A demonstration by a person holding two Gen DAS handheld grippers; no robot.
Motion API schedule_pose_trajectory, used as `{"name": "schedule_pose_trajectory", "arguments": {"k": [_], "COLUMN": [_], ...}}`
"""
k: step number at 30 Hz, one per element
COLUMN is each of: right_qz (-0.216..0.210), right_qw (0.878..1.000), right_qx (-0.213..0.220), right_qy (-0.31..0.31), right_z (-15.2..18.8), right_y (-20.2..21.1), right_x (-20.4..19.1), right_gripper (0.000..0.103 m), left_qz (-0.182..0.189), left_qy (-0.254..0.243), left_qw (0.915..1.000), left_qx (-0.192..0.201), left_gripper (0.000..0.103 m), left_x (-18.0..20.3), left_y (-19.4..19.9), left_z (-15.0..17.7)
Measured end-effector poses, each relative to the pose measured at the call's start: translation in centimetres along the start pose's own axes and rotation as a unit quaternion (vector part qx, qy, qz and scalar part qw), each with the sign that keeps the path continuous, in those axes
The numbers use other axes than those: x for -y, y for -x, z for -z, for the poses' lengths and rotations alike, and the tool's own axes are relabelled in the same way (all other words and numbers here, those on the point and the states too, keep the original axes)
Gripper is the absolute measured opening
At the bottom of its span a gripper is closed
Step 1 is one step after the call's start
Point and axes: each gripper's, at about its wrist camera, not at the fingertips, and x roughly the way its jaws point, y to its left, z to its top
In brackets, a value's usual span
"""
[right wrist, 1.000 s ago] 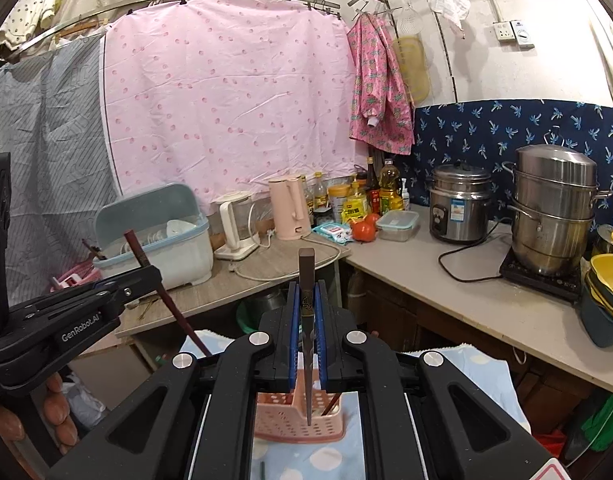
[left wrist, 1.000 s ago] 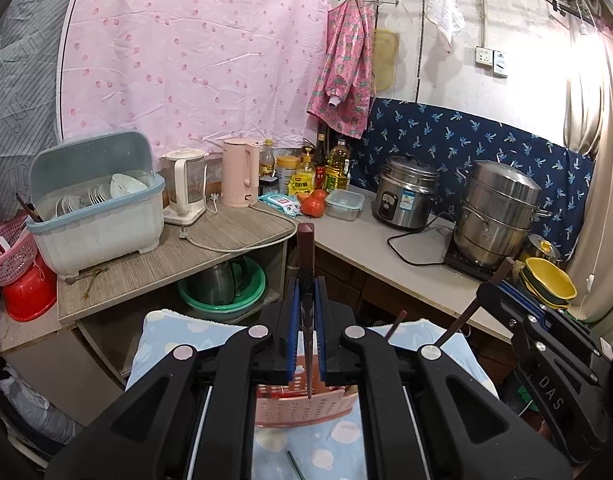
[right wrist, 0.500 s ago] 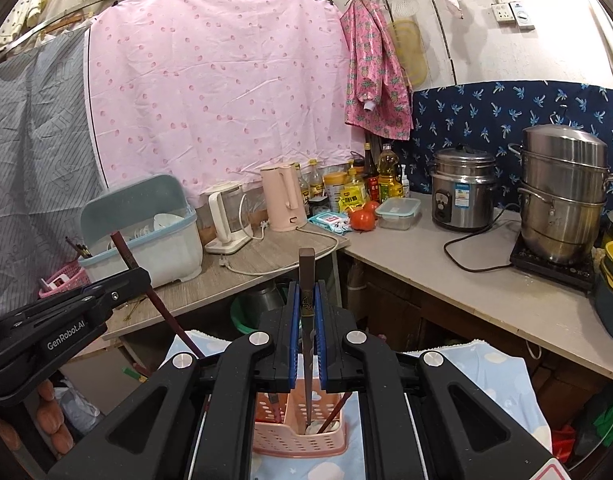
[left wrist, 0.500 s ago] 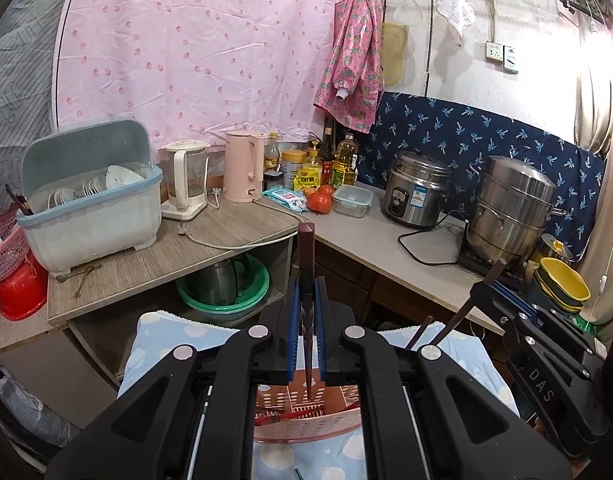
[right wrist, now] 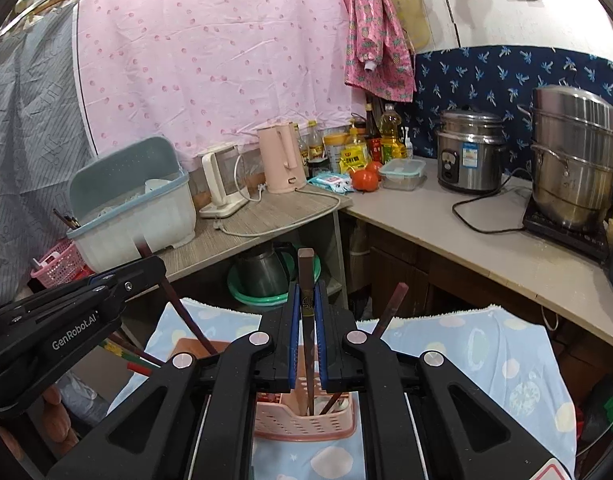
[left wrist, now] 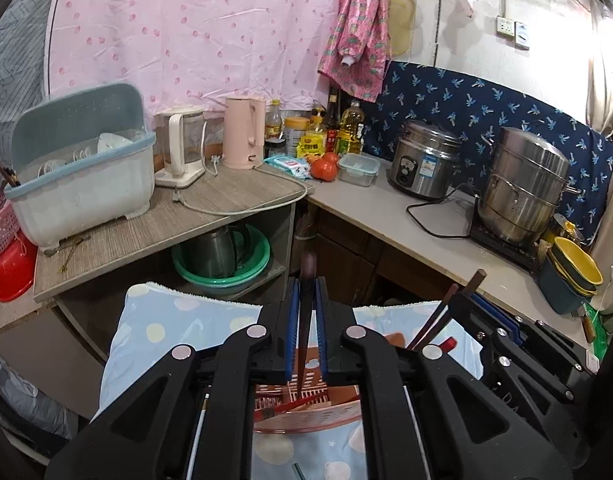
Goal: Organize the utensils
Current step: 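Open both tools to release the chopsticks into the basket, then move both open tools down toward the green chopstick and gold spoon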
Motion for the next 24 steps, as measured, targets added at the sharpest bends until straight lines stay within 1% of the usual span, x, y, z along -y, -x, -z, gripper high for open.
{"name": "schedule_pose_trajectory", "arguments": {"k": [1,2,3,5,8,10,14,19,24], "right_qz": [0.002,0.003,0.006,0.004,0.006,0.006,0.007,0.003,-0.002], "right_qw": [1.0,1.0,1.0,1.0,1.0,1.0,1.0,1.0,1.0], "right_qx": [0.001,0.002,0.001,-0.001,0.002,0.003,0.007,0.007,0.007], "right_qy": [-0.002,-0.001,0.0,0.001,0.001,-0.002,-0.005,-0.007,-0.015], "right_z": [0.1,0.3,0.4,0.5,0.7,0.8,1.0,1.3,2.5], "right_y": [-0.1,-0.1,-0.1,-0.1,0.1,0.2,0.8,2.0,4.0], "right_x": [0.1,0.0,0.0,-0.1,-0.2,-0.2,-0.1,-0.2,-0.5], "right_gripper": [0.008,0.012,0.013,0.019,0.026,0.029,0.031,0.031,0.031], "left_qz": [-0.001,-0.004,-0.006,-0.012,-0.017,-0.019,-0.019,-0.018,-0.011], "left_qy": [0.001,0.001,0.003,0.004,0.004,0.001,0.0,-0.001,-0.004], "left_qw": [1.0,1.0,1.0,0.9999,0.9998,0.9998,0.9998,0.9998,0.9999], "left_qx": [-0.003,-0.005,-0.006,-0.007,-0.008,-0.007,-0.008,-0.008,-0.009], "left_gripper": [0.01,0.016,0.019,0.031,0.037,0.038,0.039,0.039,0.039], "left_x": [-0.1,-0.1,-0.1,-0.2,0.0,0.1,0.1,0.2,0.6], "left_y": [-0.2,-0.4,-0.5,-0.6,-0.6,-0.5,-0.1,0.6,2.2], "left_z": [0.1,0.2,0.4,0.6,0.9,1.0,1.3,1.5,2.5]}}
